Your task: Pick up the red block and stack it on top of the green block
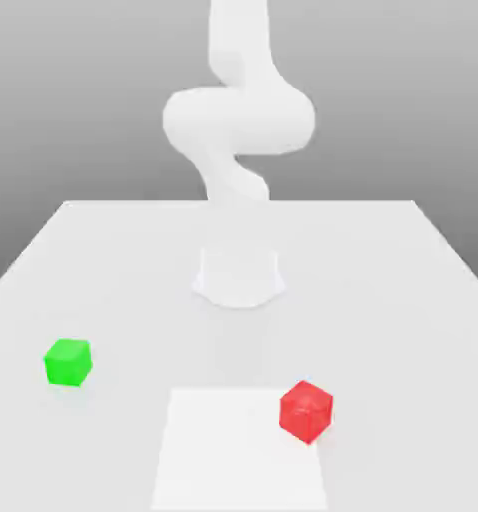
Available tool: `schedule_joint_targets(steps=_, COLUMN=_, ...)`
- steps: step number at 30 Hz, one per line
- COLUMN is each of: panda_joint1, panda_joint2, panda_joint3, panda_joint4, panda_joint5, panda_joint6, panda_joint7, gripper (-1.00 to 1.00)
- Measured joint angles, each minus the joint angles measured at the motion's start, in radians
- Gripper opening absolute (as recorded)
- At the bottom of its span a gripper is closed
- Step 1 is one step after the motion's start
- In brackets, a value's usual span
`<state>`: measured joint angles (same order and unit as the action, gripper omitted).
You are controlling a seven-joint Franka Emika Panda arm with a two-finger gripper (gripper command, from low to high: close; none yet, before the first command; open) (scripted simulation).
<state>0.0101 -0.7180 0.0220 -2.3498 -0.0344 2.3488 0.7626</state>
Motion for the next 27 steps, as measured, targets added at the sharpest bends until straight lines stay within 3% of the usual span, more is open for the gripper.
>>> schedule_joint_targets(steps=12, panda_joint1=0.078, panda_joint2=0.463, panda_joint3=0.031, panda_joint4=-0.263, panda_joint5=-0.111, panda_joint6=0.266, panda_joint7=-0.262, gripper=0.00)
schedule_joint_targets(steps=19, panda_joint1=0.149, panda_joint2=0.704, panda_joint3=0.048, panda_joint4=-0.410, panda_joint5=0.005, panda_joint6=0.424, panda_joint7=-0.532, gripper=0.00)
schedule_joint_targets(steps=27, panda_joint1=0.172, panda_joint2=0.944, panda_joint3=0.019, panda_joint4=-0.396, panda_joint5=-0.013, panda_joint6=0.624, panda_joint7=-0.540, gripper=0.00)
